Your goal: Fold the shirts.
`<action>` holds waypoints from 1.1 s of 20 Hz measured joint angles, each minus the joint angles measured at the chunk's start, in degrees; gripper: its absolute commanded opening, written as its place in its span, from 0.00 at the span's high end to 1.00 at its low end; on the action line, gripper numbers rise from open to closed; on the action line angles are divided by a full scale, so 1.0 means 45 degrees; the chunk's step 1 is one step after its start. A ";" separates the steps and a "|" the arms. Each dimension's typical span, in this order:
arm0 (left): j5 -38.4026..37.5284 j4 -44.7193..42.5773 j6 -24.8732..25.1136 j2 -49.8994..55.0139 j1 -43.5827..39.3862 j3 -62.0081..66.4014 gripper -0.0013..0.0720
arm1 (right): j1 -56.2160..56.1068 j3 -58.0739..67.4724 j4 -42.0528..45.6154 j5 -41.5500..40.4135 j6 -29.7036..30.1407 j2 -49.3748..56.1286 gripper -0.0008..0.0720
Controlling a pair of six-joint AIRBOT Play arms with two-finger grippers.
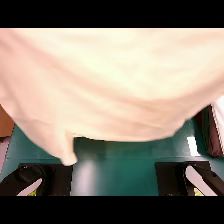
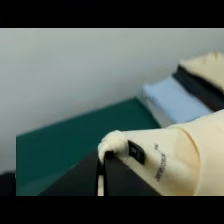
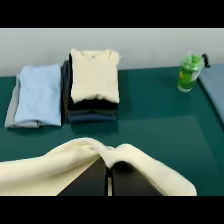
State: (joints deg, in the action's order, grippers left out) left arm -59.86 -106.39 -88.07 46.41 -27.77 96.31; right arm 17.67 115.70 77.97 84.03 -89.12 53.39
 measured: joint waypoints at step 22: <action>0.0117 0.0797 -0.1073 0.9214 0.3036 -0.2127 0.30 | -0.3866 -0.1763 0.0962 -0.1579 0.0005 0.8272 0.39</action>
State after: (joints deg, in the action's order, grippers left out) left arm -59.33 -102.80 -92.90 87.88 -14.11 86.74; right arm 0.27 107.77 82.30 76.93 -89.10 90.61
